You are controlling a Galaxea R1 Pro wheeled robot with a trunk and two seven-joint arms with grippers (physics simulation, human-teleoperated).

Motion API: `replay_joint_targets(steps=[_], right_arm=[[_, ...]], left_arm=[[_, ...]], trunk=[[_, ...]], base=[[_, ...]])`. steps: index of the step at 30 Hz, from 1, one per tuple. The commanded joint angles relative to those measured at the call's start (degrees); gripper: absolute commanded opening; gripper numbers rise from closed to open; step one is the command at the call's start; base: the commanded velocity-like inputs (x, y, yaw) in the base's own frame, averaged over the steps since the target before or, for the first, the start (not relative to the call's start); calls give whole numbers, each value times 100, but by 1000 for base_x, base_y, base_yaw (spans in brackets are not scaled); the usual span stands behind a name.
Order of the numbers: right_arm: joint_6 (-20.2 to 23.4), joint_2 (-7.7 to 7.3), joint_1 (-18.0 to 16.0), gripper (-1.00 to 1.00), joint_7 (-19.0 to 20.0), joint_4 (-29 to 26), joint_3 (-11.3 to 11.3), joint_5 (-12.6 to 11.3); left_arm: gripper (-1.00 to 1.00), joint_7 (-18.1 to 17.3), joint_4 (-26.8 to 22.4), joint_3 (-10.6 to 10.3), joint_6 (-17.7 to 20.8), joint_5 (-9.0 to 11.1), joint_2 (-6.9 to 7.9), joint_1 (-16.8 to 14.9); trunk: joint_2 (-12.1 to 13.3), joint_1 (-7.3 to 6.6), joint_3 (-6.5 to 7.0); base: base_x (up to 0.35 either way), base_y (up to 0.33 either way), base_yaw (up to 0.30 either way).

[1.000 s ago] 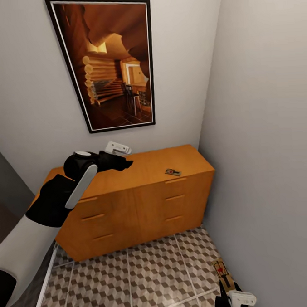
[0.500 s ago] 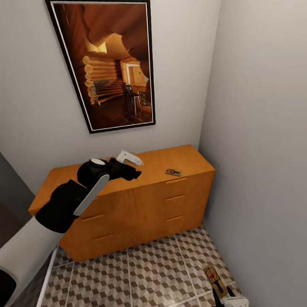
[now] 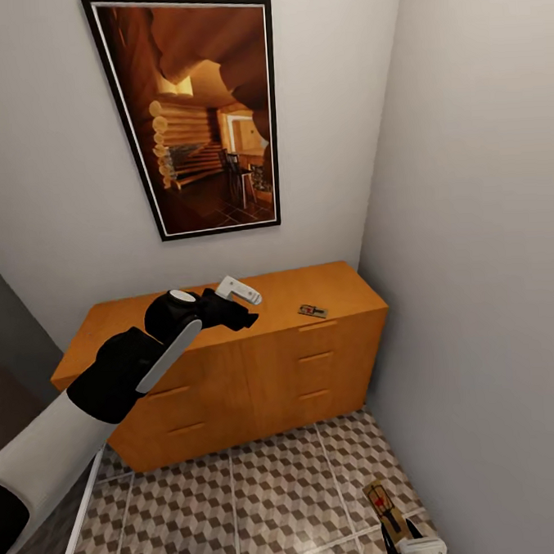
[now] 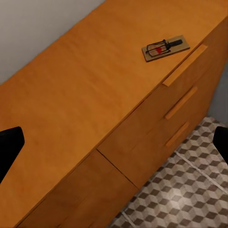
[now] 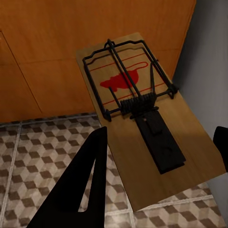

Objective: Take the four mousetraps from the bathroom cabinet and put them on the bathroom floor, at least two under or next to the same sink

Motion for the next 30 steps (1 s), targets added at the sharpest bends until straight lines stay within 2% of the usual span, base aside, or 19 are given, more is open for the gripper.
replay_joint_targets(steps=[1,14,30], right_arm=[[-14,2,-5,-100,-39,4,49,-28],[-8,2,-5,-100,-39,4,49,-27],[-8,2,-5,-100,-39,4,49,-24]], left_arm=[[100,51,-5,-13,14,52,4,-9],[100,51,71,-21,12,52,0,-9],[100,43,207,-29,5,52,0,-9]], trunk=[[-12,3,-12],[-12,3,-31],[-12,3,-31]], base=[[0,0,0],[11,6,0],[136,61,0]])
